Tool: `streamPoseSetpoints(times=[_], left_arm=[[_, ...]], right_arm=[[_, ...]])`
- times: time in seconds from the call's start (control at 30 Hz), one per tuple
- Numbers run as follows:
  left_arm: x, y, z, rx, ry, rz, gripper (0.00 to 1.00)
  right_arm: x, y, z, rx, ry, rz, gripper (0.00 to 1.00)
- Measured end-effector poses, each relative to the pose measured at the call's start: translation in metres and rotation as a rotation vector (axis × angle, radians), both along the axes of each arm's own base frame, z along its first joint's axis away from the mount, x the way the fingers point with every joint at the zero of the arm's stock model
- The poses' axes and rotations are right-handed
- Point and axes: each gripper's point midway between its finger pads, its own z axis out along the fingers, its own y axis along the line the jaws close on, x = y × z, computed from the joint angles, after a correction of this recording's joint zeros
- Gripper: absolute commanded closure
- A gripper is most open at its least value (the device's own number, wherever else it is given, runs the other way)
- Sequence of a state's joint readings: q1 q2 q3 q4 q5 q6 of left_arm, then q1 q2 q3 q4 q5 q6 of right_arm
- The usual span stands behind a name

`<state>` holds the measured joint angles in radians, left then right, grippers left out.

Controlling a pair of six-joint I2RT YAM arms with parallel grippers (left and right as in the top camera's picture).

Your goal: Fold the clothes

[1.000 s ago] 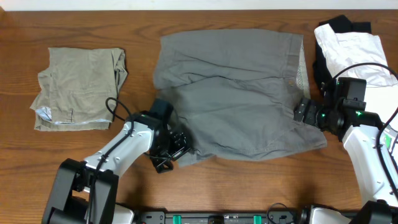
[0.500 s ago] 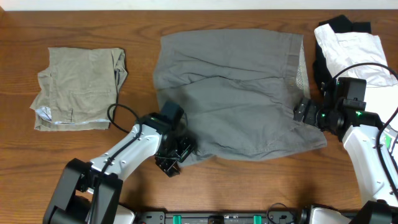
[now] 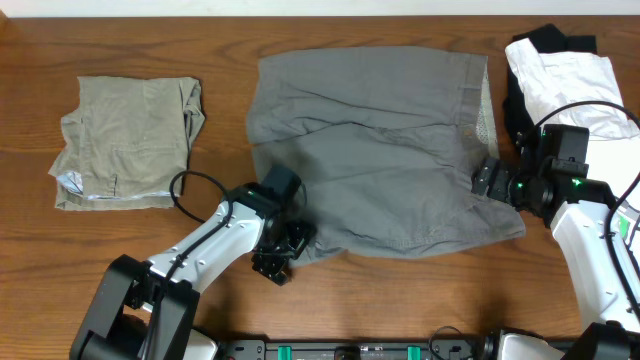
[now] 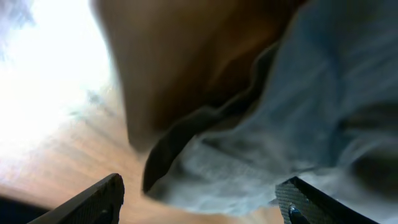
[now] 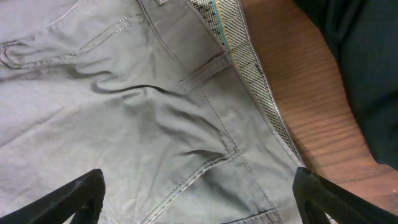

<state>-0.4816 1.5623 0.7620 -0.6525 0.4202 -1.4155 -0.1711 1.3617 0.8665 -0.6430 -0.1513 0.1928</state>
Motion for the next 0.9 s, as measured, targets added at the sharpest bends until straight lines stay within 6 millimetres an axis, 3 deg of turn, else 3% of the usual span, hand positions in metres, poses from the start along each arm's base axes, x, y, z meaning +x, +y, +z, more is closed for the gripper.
streamPoseSetpoints(times=[0.3, 0.5, 0.73, 0.9], left_arm=[[0.012, 0.001, -0.002, 0.021, -0.05, 0.029, 0.48], [0.01, 0.001, -0.003, 0.03, -0.056, -0.003, 0.92], [-0.002, 0.011, -0.004, 0.055, -0.051, -0.146, 0.94], [0.006, 0.022, -0.007, 0.094, -0.102, -0.205, 0.94]], right_arm=[[0.0, 0.0, 0.0, 0.0, 0.0, 0.0, 0.05], [-0.002, 0.0, -0.001, 0.001, 0.007, 0.0, 0.07], [-0.021, -0.006, -0.009, -0.031, 0.098, -0.036, 0.04], [-0.05, -0.017, -0.018, -0.061, 0.225, -0.16, 0.03]])
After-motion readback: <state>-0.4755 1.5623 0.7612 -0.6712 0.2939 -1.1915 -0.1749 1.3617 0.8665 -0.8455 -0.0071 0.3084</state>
